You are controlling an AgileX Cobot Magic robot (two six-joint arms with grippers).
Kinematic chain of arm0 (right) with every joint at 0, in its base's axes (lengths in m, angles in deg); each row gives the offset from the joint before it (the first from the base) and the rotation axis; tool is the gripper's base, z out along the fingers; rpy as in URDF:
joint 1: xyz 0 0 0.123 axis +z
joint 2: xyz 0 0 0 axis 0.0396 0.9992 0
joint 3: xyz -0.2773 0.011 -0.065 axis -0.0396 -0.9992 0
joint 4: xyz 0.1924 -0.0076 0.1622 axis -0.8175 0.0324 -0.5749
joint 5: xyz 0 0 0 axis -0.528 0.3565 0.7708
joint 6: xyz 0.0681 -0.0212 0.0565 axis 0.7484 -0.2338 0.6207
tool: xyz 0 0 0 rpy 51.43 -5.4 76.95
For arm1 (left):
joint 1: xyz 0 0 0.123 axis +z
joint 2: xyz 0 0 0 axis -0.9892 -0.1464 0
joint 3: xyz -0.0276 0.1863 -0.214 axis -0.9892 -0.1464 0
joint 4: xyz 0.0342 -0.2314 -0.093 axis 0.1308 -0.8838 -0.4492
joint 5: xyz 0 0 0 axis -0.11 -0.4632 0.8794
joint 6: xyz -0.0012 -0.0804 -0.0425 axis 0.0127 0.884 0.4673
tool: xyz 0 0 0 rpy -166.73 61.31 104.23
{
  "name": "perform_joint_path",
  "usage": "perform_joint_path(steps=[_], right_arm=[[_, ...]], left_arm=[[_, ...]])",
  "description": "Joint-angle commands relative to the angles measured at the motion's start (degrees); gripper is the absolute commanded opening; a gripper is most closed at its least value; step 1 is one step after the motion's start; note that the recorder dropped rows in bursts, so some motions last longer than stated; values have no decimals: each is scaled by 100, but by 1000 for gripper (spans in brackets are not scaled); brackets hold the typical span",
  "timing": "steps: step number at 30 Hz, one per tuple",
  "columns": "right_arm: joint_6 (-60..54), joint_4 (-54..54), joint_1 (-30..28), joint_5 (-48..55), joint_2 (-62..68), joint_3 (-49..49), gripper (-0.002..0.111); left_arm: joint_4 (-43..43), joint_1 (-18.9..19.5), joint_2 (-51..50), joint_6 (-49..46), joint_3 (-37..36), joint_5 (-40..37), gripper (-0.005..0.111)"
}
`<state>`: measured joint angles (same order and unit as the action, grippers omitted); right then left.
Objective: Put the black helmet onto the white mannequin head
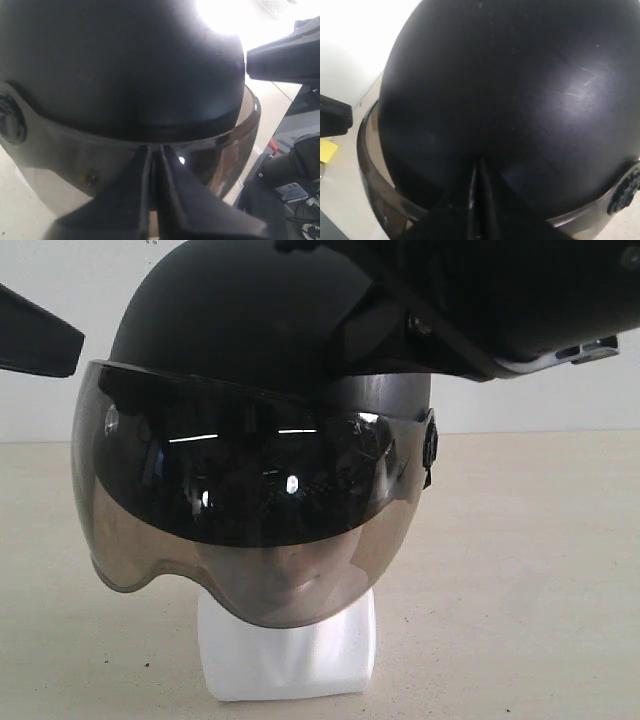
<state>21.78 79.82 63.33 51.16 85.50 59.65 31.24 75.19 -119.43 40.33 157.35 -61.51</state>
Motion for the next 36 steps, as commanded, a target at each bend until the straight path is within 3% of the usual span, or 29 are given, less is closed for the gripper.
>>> perform_joint_path(steps=[1,12,24,31,36], right_arm=[[-75,-11,9,79,110,-11,0],[-100,-125,9,227,132,-11,0],[-100,-139,9,97,132,-11,0],[-89,-139,9,96,132,-11,0],[-89,-193,9,174,132,-11,0]], left_arm=[[15,-37,17,9,-111,-16,4],[-71,-37,-17,-51,215,-16,4],[-715,-37,-567,-687,215,-16,4],[-539,-90,-567,-681,105,-16,4],[-119,-375,-567,-505,-265,-16,4]])
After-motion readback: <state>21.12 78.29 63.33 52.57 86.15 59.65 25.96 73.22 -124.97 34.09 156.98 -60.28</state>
